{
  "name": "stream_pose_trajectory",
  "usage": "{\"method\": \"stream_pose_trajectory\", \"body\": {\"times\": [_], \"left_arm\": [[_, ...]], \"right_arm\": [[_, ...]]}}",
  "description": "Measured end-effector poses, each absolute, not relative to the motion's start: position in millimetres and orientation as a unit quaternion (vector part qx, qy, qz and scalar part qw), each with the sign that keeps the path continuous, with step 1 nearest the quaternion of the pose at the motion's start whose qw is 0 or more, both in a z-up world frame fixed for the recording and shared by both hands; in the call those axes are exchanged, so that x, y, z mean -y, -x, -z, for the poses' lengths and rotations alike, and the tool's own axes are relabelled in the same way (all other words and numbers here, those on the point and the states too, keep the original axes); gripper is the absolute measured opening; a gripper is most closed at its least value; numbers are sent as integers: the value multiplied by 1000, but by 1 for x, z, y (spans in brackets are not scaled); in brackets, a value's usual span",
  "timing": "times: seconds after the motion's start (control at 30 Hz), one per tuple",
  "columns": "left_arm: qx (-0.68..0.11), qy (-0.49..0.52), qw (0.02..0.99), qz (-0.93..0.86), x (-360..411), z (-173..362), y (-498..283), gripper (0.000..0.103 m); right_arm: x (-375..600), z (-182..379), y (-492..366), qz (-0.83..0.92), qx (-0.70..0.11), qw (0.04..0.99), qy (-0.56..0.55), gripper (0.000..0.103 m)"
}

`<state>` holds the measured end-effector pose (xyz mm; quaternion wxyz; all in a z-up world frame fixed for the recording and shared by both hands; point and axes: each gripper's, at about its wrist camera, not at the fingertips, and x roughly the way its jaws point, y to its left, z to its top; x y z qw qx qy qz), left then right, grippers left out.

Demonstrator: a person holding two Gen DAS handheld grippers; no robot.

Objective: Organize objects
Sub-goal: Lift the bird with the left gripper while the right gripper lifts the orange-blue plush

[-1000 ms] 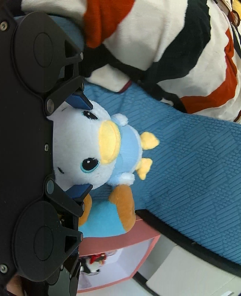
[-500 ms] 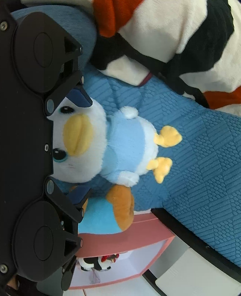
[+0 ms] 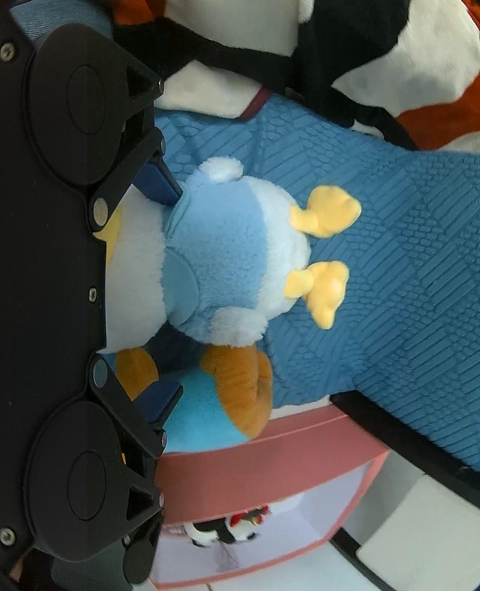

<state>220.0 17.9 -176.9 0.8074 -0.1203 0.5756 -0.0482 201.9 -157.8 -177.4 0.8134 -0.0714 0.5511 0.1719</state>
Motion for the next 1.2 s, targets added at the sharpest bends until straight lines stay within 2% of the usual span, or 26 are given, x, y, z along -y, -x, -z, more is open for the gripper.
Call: {"method": "stream_pose_trajectory", "body": {"times": [0.83, 1.03, 1.2], "left_arm": [[-616, 6, 788, 2, 0, 225, -228, 102], [-607, 31, 794, -3, -6, 217, -223, 92], [-609, 78, 789, 0, -16, 203, -222, 87]], "right_arm": [[148, 190, -207, -162, -543, 821, 73, 59], [146, 188, -213, -154, -551, 817, 66, 58], [151, 174, -223, -148, -554, 818, 39, 58]]}}
